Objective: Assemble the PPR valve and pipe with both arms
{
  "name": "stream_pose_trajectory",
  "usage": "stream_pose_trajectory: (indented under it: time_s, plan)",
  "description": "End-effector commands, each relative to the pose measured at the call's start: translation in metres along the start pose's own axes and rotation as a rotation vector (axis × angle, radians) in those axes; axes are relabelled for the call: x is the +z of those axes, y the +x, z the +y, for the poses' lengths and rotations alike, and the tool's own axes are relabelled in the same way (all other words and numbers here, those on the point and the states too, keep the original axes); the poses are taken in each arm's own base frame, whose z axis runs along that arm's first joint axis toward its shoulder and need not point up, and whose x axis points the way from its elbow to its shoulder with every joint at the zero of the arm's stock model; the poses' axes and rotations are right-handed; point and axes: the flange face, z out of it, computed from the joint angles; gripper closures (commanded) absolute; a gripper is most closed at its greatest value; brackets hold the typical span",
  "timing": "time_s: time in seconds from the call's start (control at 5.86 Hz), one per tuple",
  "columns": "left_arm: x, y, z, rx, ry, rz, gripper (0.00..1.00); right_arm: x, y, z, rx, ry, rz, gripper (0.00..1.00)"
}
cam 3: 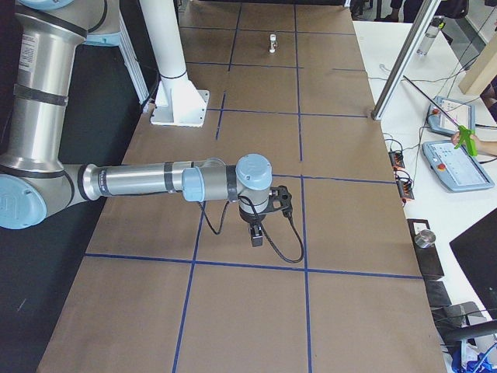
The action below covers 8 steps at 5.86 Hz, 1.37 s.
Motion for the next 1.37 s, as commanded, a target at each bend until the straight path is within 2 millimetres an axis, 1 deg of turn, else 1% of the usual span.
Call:
stream_pose_trajectory:
  time_s: [0.0,0.17,0.34,0.51,0.68,0.85,1.02,1.2]
  plan:
    - [0.022,0.037,-0.015,0.028,-0.036,0.007,0.00,0.000,-0.002,0.000,0.002,0.002,-0.012,0.00]
    - [0.035,0.090,-0.043,-0.110,-0.044,0.020,0.00,0.000,-0.001,0.000,0.006,0.000,-0.011,0.00]
    - [0.058,0.143,-0.053,-0.051,-0.043,0.045,0.00,0.002,-0.002,-0.001,0.004,-0.004,-0.012,0.00]
    - [0.070,0.175,-0.060,-0.053,-0.027,0.077,0.00,0.003,-0.001,-0.001,0.004,-0.006,-0.012,0.00]
    - [0.085,0.201,-0.064,-0.028,-0.045,0.087,0.00,0.004,-0.002,-0.001,0.003,-0.007,-0.012,0.00]
    - [0.097,0.202,-0.069,-0.021,-0.030,0.034,0.00,0.004,-0.003,-0.005,-0.001,-0.009,-0.011,0.00]
    - [0.113,0.208,-0.075,-0.002,-0.027,-0.007,0.00,0.009,-0.005,-0.007,-0.008,-0.018,-0.012,0.00]
    - [0.121,0.207,-0.084,-0.009,-0.035,-0.013,0.00,0.009,-0.007,-0.010,-0.015,-0.019,-0.012,0.00]
